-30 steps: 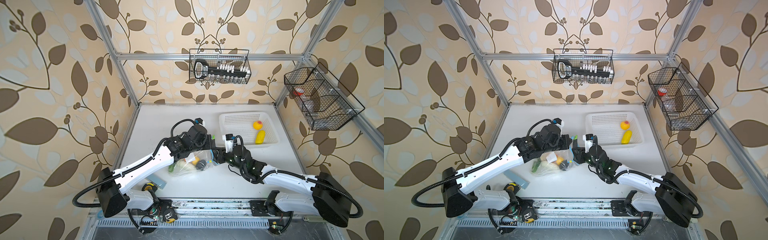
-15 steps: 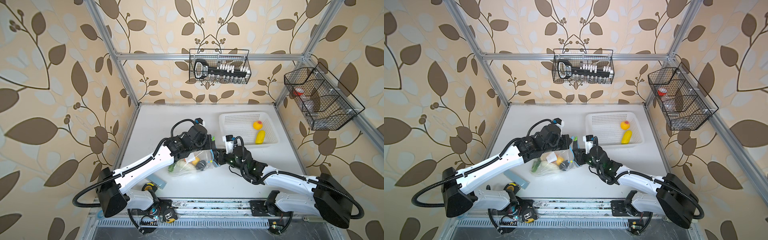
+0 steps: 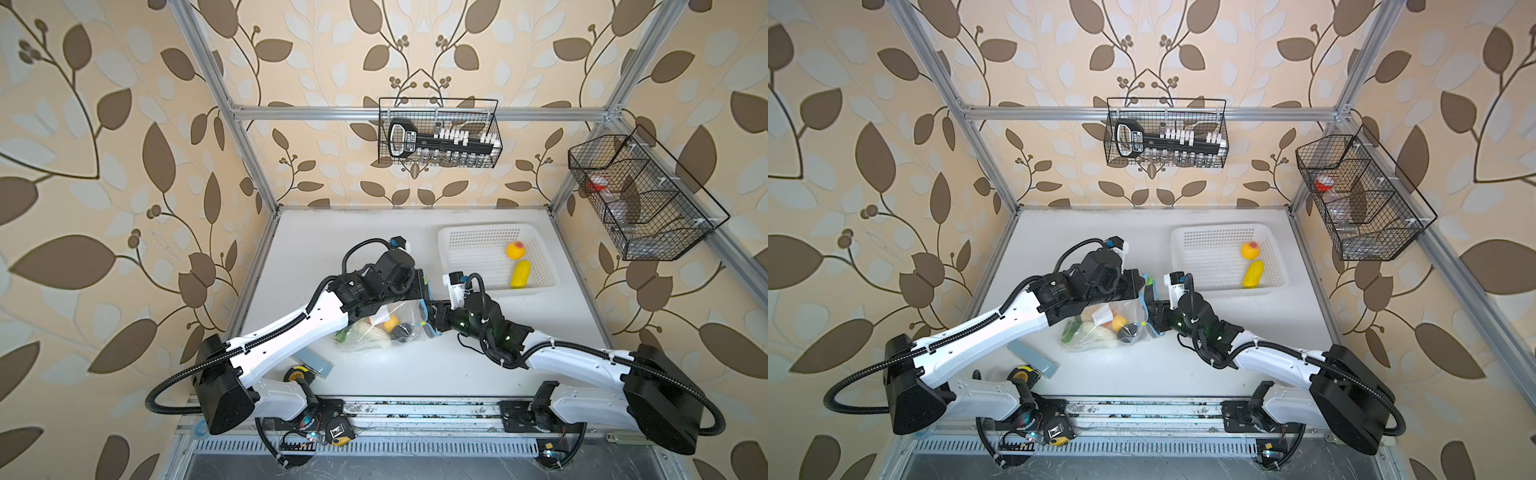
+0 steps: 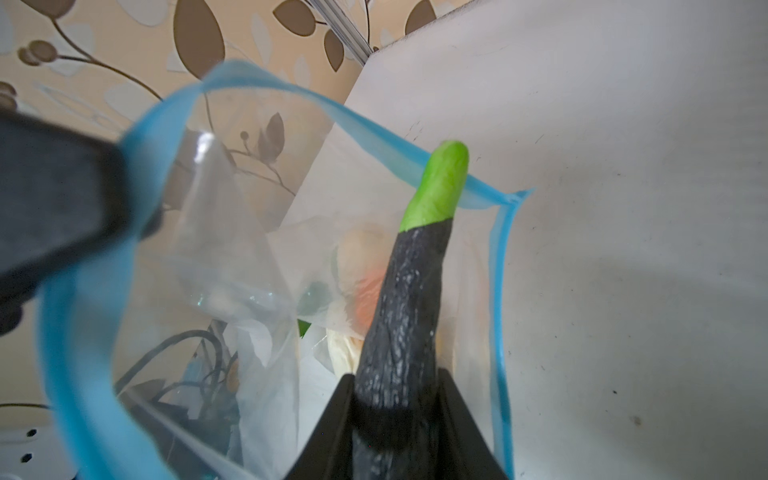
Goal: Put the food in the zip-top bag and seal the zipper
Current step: 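Lower the eggplant into the bag and open the right gripper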
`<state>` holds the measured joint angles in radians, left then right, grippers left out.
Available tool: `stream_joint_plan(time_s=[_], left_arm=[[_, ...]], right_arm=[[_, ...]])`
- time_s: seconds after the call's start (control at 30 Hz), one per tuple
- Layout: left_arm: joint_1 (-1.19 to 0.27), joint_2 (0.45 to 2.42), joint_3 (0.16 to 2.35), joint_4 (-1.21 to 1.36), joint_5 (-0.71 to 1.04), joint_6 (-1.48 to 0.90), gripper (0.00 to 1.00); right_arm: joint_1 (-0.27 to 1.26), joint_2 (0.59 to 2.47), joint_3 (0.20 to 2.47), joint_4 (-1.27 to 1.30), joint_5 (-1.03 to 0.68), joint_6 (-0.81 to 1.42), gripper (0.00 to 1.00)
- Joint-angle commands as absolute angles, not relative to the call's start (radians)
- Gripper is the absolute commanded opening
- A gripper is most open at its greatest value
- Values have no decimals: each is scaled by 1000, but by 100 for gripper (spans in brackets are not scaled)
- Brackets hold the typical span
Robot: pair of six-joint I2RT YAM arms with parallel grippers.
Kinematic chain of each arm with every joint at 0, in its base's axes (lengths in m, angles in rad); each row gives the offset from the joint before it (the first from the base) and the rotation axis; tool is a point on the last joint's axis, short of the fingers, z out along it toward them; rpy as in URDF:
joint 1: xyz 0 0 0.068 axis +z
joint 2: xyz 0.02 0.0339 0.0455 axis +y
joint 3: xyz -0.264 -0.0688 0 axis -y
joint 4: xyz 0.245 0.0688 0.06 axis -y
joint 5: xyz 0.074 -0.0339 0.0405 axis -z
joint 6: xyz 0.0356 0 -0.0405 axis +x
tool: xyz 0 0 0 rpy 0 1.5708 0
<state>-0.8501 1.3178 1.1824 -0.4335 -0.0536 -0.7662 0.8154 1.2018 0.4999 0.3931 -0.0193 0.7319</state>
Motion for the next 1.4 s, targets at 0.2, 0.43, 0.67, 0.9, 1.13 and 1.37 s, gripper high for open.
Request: stream_joint_plan(time_s=[0.2,0.43,0.67,0.9,1.13,1.37], left_arm=[[-851,1328,1219,-377,-45,-775,0],[-851,1352,1231,-357,-27,-781,0],[-851,1346,1236,-352,-27,-785,0],[-851,1331,1230,-350,-35,-781,0],[-851,1319,1218,-349,-48,-776,0],[-851,1310,1207,-349,-54,-774,0]], right_arm=[[824,1168,541,365,86,835,28],[854,1188,582,311,182,909,31],[879,1243,598,321,178,877,34],[886,1270,590,325,159,876,41],[887,1243,600,292,188,857,47],[886,1209,629,236,201,818,58]])
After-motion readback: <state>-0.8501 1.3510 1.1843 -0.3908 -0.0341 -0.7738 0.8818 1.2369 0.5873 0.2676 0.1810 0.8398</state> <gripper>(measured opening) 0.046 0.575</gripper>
